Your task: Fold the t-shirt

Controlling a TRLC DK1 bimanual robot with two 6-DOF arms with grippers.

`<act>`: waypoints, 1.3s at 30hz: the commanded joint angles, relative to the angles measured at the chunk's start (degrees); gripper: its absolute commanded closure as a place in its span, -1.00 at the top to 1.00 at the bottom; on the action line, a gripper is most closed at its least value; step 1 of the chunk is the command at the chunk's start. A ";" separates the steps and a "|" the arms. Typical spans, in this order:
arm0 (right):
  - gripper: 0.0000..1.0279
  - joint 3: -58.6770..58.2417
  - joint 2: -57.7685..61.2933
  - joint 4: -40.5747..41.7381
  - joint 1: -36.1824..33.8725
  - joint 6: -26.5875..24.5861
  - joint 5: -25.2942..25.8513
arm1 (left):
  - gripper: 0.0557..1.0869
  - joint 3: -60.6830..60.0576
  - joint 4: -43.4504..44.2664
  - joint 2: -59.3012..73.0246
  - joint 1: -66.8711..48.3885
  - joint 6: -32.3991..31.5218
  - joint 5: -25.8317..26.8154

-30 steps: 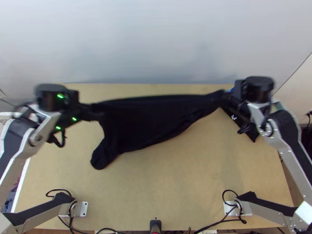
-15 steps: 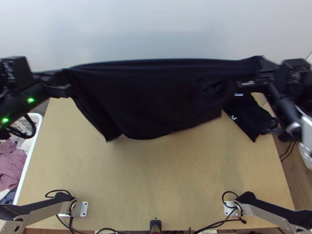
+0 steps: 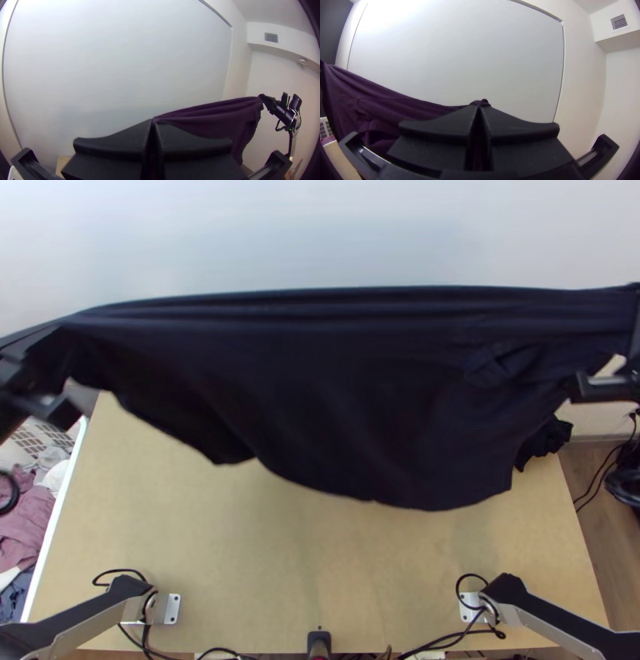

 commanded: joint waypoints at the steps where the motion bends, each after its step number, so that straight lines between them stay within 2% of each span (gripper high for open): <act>1: -0.95 -2.50 -3.39 -5.62 1.68 -0.49 1.51 | -0.92 -1.92 -6.06 -3.59 -1.98 0.75 0.66; 4: -0.95 -6.01 -3.66 -10.81 4.58 4.70 1.59 | -0.92 -8.78 -9.49 -4.91 -3.65 -0.57 1.10; 9: -0.95 -16.38 -4.27 -9.75 7.39 9.62 1.51 | -0.92 -27.24 -2.63 -9.48 -4.27 -1.00 1.10; 15: -0.95 -26.67 -1.72 -0.96 5.28 9.97 -2.62 | -0.92 -41.21 10.03 -9.22 -1.02 0.49 1.01; 20: -0.95 -32.91 3.64 7.30 -2.89 11.11 -10.80 | -0.92 -47.28 18.29 -5.09 1.09 0.93 1.10; 26: -0.95 -38.18 13.83 17.06 -7.37 13.92 -14.49 | -0.92 -55.27 27.87 1.42 4.52 0.23 1.45; 30: -0.95 -37.30 23.59 23.38 -9.57 15.42 -15.28 | -0.92 -59.76 35.07 6.96 6.72 0.58 1.81; 33: -0.95 -33.26 32.11 26.72 -11.33 16.12 -15.28 | -0.92 -58.70 39.29 13.11 8.30 0.49 1.81; 39: -0.95 -20.95 46.97 26.99 -13.26 19.55 -15.10 | -0.92 -51.32 42.81 25.59 11.55 -2.59 1.72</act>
